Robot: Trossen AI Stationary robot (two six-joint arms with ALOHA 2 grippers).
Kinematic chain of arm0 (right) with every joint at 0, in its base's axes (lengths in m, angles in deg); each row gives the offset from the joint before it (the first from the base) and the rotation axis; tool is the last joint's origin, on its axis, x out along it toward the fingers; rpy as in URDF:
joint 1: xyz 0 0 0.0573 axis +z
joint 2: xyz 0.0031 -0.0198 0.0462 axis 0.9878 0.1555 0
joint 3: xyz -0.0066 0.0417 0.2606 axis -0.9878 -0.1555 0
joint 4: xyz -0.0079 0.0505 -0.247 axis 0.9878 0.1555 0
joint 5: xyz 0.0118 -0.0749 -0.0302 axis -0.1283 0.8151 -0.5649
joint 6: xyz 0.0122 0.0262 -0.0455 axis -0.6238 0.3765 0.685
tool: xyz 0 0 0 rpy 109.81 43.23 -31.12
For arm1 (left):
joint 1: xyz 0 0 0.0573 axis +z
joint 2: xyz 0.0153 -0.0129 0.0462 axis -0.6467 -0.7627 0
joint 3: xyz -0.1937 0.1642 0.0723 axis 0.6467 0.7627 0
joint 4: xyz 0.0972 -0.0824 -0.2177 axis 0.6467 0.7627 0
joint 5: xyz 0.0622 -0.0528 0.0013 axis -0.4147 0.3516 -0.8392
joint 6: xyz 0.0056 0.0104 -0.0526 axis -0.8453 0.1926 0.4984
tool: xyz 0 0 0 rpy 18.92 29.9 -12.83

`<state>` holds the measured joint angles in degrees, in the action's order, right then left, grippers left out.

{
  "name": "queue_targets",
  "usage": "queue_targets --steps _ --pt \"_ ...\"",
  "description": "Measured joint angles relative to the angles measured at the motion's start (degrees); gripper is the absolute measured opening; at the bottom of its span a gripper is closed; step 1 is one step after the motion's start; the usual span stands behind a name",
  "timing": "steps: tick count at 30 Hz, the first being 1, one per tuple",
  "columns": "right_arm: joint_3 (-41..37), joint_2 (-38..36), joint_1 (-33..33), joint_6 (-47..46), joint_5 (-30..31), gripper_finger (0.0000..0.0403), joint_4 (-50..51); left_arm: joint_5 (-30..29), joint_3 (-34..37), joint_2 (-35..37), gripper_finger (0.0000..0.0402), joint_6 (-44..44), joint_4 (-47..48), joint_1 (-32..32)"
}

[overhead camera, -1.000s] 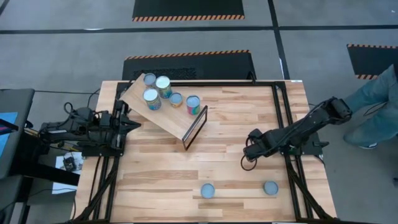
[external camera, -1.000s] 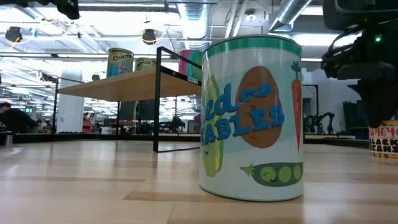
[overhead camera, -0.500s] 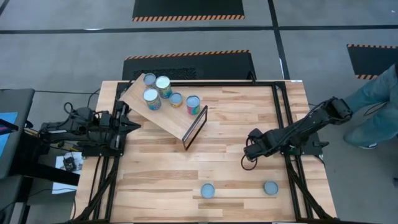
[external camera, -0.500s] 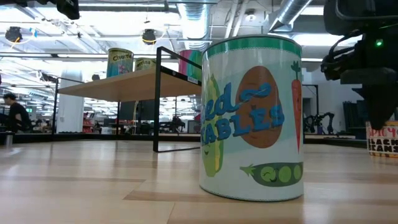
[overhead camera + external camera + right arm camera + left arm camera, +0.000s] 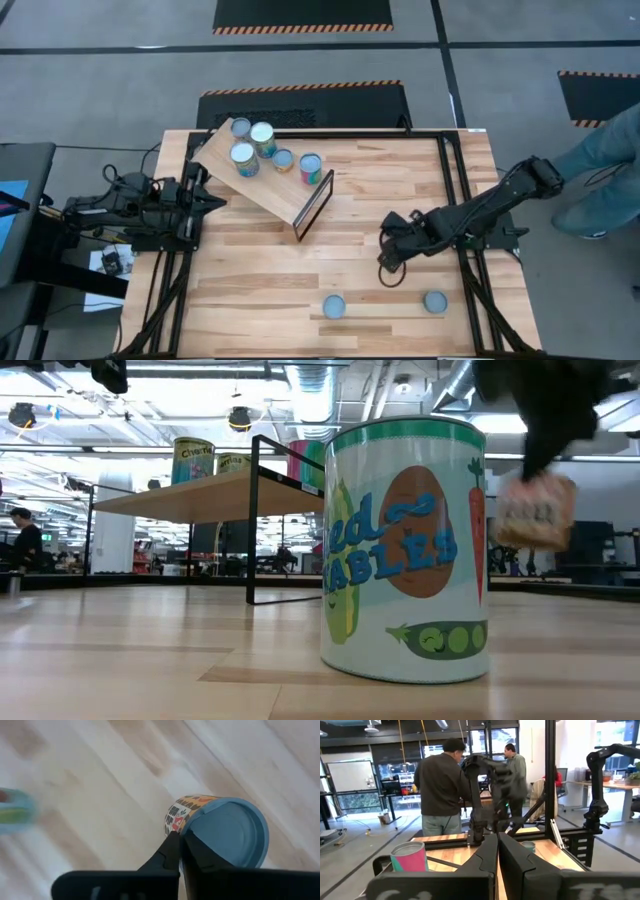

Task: Pick and place cans onto a shelf
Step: Put the canned black beans on the shelf

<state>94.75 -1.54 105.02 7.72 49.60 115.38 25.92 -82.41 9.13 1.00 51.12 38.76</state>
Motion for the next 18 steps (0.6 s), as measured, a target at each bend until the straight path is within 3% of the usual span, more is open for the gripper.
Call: queue_targets --steps 5,9,18 --pt "12.6 6.7 1.1 8.6 3.8 0.0012 0.2 0.0 0.0 0.0 0.0004 0.1 0.1 0.0" --pt "23.9 15.5 0.2 20.6 3.9 0.0013 -3.1 0.0 0.0 0.0 0.0004 0.1 0.2 0.0" --pt "51.1 37.5 -3.4 45.2 -3.2 0.0012 -8.6 0.0 0.0 0.0 0.0004 0.0 1.4 0.0"
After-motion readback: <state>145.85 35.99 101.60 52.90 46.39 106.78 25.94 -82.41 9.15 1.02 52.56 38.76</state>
